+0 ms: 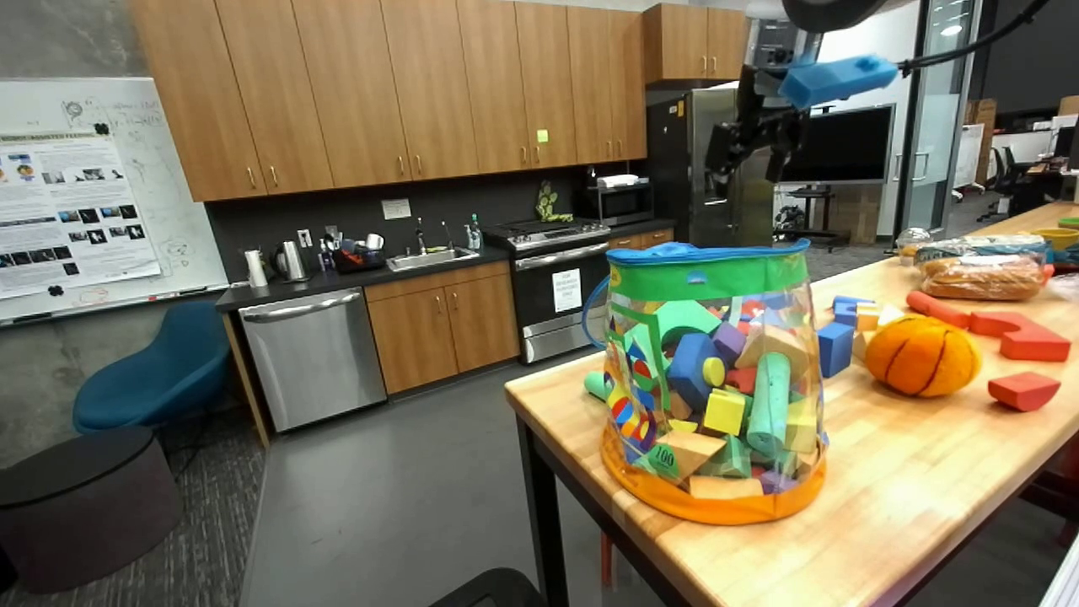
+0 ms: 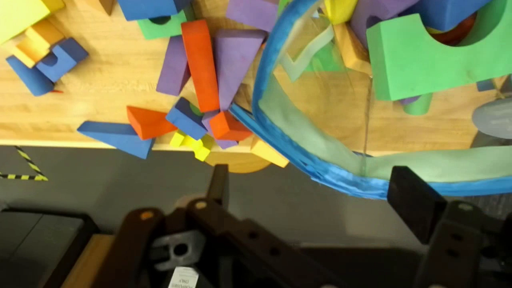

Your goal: Take the green cylinder out of the bag and put the blue block in the bag.

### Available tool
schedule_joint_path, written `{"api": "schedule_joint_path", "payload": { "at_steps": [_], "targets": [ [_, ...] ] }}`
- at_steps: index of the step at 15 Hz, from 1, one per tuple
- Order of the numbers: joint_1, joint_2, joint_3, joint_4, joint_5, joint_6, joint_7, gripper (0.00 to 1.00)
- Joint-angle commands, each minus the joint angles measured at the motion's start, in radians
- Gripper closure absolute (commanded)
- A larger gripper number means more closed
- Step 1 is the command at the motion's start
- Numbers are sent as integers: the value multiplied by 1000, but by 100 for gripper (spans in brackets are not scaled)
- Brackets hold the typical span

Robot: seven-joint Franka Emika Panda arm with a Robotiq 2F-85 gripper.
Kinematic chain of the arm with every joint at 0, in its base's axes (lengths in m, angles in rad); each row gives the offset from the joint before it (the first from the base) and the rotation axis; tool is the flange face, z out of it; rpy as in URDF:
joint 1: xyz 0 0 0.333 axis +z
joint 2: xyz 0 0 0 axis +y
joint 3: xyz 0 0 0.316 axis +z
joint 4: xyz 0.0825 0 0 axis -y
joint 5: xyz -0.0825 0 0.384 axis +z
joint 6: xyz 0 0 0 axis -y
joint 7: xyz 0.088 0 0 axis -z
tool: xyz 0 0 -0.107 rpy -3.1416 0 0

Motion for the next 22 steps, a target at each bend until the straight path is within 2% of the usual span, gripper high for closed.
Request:
{"api": "schedule_joint_path", "payload": {
  "at_steps": [1,5,8,13,22],
  "targets": [
    [22,13,65,31,-33,41,32,0],
    [44,67,125,37,-34,78,47,0],
    [58,109,135,28,-24,40,41,0],
    [69,156,101,-14,-5,-64,24,0],
    [118,202,18,-74,97,-148,-97,0]
  ]
}}
